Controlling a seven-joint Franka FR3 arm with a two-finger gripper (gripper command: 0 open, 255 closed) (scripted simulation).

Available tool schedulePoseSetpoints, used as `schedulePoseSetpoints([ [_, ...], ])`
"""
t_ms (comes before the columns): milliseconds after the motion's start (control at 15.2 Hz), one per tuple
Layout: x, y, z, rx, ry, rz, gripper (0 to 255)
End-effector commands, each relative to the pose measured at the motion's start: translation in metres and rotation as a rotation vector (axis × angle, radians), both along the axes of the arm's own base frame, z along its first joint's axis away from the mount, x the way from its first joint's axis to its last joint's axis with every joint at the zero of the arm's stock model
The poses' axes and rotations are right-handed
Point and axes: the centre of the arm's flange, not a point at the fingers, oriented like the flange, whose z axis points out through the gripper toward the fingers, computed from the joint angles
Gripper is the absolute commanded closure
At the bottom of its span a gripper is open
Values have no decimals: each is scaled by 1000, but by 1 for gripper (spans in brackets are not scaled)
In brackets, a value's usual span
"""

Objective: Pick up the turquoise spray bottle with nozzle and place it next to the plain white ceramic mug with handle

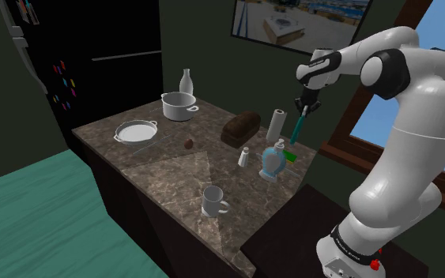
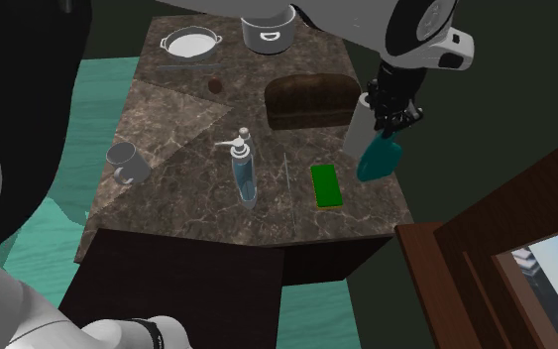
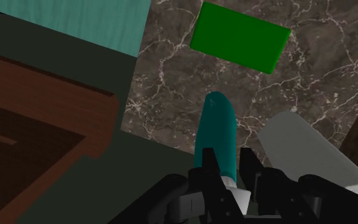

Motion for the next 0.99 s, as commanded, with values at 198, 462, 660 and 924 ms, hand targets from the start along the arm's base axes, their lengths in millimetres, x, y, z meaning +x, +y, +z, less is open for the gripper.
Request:
schedulePoseSetpoints([
  [198, 0, -1, 26, 0, 0, 0, 255],
  [462, 0, -1, 48, 0, 0, 0, 255],
  [660, 0, -1, 63, 0, 0, 0, 255],
  [924, 0, -1, 85, 0, 0, 0, 255],
])
